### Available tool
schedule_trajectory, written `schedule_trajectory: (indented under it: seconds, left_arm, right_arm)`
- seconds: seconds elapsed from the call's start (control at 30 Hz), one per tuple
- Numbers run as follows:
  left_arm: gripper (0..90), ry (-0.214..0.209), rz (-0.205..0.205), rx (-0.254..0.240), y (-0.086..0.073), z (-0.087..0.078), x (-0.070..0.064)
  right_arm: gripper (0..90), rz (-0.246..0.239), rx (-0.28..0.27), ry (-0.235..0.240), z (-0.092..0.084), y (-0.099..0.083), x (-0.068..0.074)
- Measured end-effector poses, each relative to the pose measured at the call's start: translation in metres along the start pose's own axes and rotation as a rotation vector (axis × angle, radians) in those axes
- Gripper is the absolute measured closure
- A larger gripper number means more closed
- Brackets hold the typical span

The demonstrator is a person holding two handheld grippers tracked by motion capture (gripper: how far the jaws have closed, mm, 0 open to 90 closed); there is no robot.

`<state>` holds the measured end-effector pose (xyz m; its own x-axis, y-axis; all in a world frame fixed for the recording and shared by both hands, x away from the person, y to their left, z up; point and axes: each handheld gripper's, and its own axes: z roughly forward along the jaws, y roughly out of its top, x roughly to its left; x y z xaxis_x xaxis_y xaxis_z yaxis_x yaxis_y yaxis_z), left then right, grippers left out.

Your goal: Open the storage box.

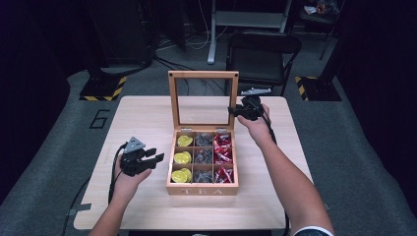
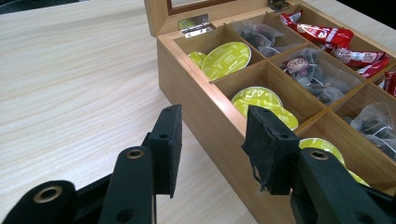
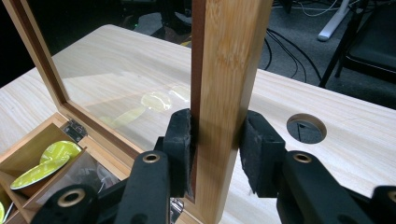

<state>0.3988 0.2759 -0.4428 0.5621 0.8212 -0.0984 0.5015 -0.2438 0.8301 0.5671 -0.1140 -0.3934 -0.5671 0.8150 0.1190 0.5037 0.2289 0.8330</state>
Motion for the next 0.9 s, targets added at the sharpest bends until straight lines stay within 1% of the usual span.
schedule_trajectory:
  seconds: [0.13, 0.23, 0.33, 0.37, 0.5, 0.57, 0.6, 0.63, 0.67, 0.7, 0.77, 0.8, 0.9]
  left_arm:
    - [56.4, 0.002, -0.004, -0.005, 0.0, 0.0, 0.0]
    - [56.4, 0.003, -0.004, -0.006, 0.0, 0.0, 0.0]
    - [56.4, 0.001, -0.002, -0.004, 0.0, 0.0, 0.0]
    - [56.4, 0.002, -0.003, -0.005, 0.0, 0.0, 0.0]
    - [56.2, 0.0, -0.005, 0.001, -0.001, 0.0, 0.0]
    - [56.0, 0.003, -0.005, -0.003, -0.002, 0.001, 0.0]
    - [55.7, 0.001, -0.007, -0.002, -0.002, 0.001, 0.0]
    - [55.3, 0.0, -0.011, -0.003, -0.002, 0.0, 0.0]
    - [54.9, 0.005, -0.014, -0.011, -0.002, 0.001, 0.0]
    - [54.7, -0.001, -0.014, -0.002, -0.002, 0.0, 0.001]
    - [54.3, 0.002, -0.015, -0.006, -0.002, 0.0, 0.001]
    - [54.1, 0.002, -0.015, -0.006, -0.002, 0.0, 0.001]
    - [53.9, 0.005, -0.013, -0.005, -0.002, 0.0, 0.001]
  right_arm:
    - [64.6, 0.001, 0.001, -0.003, 0.0, 0.0, 0.001]
    - [64.2, -0.013, 0.002, -0.011, -0.001, 0.0, 0.002]
    - [59.5, -0.012, 0.002, -0.01, -0.001, 0.0, 0.003]
    - [57.7, -0.004, 0.005, -0.009, -0.001, 0.0, 0.004]
    - [53.4, -0.015, 0.005, -0.013, -0.001, 0.0, 0.006]
    - [52.7, -0.024, 0.003, -0.019, -0.003, 0.0, 0.007]
    - [52.4, -0.021, 0.003, -0.02, -0.004, 0.0, 0.007]
    - [52.2, -0.031, 0.001, -0.022, -0.005, 0.0, 0.006]
    - [52.2, -0.027, 0.004, -0.026, -0.006, 0.0, 0.006]
    - [52.1, -0.029, 0.003, -0.03, -0.007, 0.0, 0.006]
    - [52.0, -0.026, 0.0, -0.032, -0.01, -0.002, 0.004]
    - [51.9, -0.017, 0.004, -0.035, -0.012, -0.002, 0.004]
    - [51.6, -0.034, 0.008, -0.046, -0.017, -0.006, 0.003]
